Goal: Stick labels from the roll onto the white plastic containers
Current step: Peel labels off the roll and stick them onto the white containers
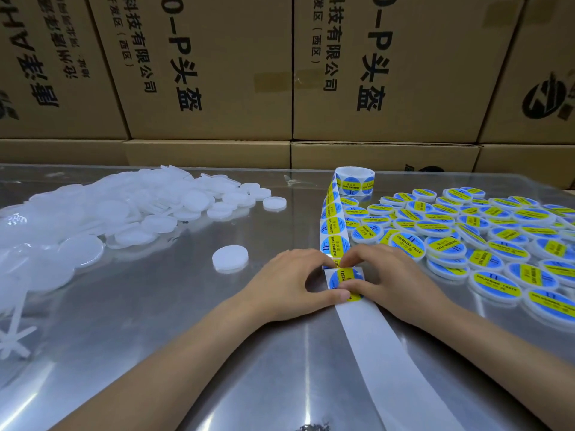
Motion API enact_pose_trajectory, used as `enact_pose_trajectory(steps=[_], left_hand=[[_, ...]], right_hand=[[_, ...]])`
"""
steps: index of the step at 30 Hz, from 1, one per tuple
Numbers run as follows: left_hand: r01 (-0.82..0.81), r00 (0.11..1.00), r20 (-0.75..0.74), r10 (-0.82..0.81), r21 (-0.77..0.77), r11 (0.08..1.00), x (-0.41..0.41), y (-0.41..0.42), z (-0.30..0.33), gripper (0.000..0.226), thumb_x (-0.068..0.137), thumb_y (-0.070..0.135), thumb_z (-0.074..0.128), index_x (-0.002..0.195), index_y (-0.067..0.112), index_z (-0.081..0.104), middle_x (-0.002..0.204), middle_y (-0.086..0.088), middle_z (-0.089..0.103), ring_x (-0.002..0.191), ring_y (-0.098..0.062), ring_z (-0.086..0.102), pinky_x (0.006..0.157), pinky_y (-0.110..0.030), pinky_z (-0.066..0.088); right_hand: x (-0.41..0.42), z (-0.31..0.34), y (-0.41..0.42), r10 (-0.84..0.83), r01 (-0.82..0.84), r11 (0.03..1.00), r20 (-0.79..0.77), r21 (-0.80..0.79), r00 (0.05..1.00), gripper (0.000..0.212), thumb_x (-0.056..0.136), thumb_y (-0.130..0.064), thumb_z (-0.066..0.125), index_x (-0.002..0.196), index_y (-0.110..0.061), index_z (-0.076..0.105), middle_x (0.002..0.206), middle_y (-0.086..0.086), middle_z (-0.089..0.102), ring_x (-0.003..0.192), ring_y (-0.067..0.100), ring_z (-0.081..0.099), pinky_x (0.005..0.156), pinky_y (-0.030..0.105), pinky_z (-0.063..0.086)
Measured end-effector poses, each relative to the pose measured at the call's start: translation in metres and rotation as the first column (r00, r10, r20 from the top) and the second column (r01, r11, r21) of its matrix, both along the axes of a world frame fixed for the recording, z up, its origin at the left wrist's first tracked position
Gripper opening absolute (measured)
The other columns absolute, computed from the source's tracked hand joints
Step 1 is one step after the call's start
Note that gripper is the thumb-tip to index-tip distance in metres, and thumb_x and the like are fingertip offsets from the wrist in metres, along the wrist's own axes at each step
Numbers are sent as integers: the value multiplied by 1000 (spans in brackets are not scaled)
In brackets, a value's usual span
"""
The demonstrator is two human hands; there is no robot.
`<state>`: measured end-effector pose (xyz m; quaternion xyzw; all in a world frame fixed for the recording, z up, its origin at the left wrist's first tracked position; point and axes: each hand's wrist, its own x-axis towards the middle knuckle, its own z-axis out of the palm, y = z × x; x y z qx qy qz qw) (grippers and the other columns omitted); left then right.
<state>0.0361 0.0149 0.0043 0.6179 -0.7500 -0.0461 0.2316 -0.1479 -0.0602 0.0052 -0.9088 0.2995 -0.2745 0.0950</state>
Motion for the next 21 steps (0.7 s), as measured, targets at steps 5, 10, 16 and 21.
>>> enact_pose_trajectory(steps=[5, 10, 16, 21], left_hand=[[7, 1000, 1, -8, 16, 1000, 0, 0, 0, 56, 75, 67, 52, 119, 33, 58, 119, 19, 60, 111, -1, 51, 99, -30, 39], [36, 999, -8, -36, -18, 999, -1, 0, 1, 46, 80, 57, 63, 116, 28, 62, 118, 17, 62, 112, -2, 52, 99, -29, 37], [34, 999, 28, -34, 16, 999, -2, 1, 4, 50, 80, 62, 59, 116, 29, 61, 118, 15, 63, 111, -3, 52, 99, -34, 37], [34, 998, 47, -38, 81, 996, -2, 4, 7, 63, 74, 74, 42, 122, 34, 56, 128, 22, 56, 118, 3, 45, 100, -34, 36]], right_hand=[[0, 0, -1, 5, -5, 1000, -18, -30, 1000, 23, 78, -43, 70, 97, -32, 63, 92, -6, 67, 96, 12, 54, 88, 28, 36], [2, 1, 0, 9, -9, 1000, -31, -16, 999, 18, 77, -46, 70, 84, -34, 58, 85, -8, 63, 91, 10, 53, 82, 26, 36], [2, 1, 2, 6, -8, 995, -24, -103, 1000, 19, 78, -40, 72, 86, -27, 62, 84, -15, 58, 92, 12, 54, 80, 24, 34], [2, 9, 9, 84, -79, 980, 16, -182, 996, 22, 78, -38, 73, 75, -20, 63, 82, -11, 64, 85, 16, 59, 77, 33, 42]])
